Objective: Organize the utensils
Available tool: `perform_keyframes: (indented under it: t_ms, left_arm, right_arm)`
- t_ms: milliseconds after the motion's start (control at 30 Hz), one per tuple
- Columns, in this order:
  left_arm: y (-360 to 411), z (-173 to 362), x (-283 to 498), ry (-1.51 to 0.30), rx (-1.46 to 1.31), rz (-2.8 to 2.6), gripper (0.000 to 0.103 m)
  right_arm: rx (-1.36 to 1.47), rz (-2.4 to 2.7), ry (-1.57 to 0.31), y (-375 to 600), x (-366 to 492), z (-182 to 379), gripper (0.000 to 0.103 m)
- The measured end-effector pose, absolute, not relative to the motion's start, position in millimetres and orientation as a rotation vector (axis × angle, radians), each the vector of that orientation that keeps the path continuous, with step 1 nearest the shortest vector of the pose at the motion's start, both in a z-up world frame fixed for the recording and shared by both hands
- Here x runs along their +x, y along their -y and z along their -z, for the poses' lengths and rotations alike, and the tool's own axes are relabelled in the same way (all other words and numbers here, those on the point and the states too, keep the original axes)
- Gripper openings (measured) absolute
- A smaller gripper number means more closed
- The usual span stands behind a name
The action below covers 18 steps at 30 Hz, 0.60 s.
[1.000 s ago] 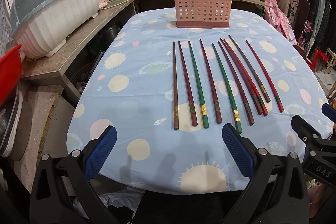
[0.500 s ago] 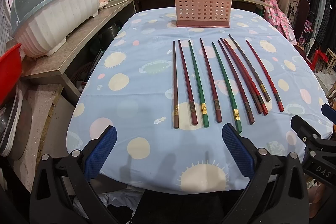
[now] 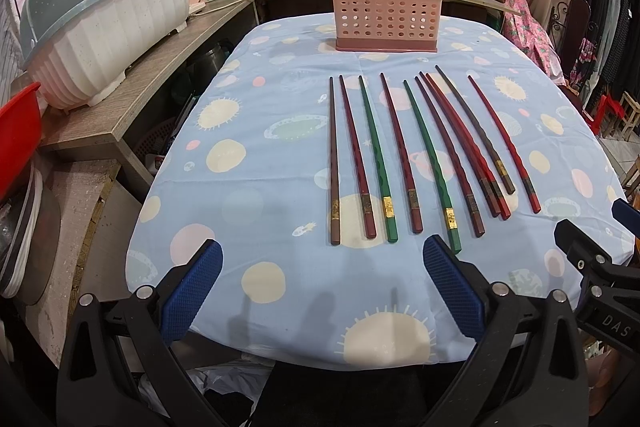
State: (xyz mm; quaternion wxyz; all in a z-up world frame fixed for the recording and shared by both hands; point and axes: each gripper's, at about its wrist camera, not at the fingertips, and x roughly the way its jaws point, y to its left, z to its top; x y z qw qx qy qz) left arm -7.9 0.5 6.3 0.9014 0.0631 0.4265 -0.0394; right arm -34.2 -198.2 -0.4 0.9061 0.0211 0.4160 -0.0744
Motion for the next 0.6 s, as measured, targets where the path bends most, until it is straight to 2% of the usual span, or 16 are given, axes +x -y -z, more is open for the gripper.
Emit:
perform_keyframes:
  t_ms: [333,600]
  left_arm:
    - [-1.8,-4.5,-8.7,-0.887,0.114,0.095,0.096]
    - [-28.0,9.1,12.8,-0.915,-0.031,0.055,0.096]
  right_arm:
    - [0.047,0.155,-0.861,200.1,-34.4,1.5,0.096]
    - [0.083,0.186,-0.868,217.8,-23.1,7.8,0.096]
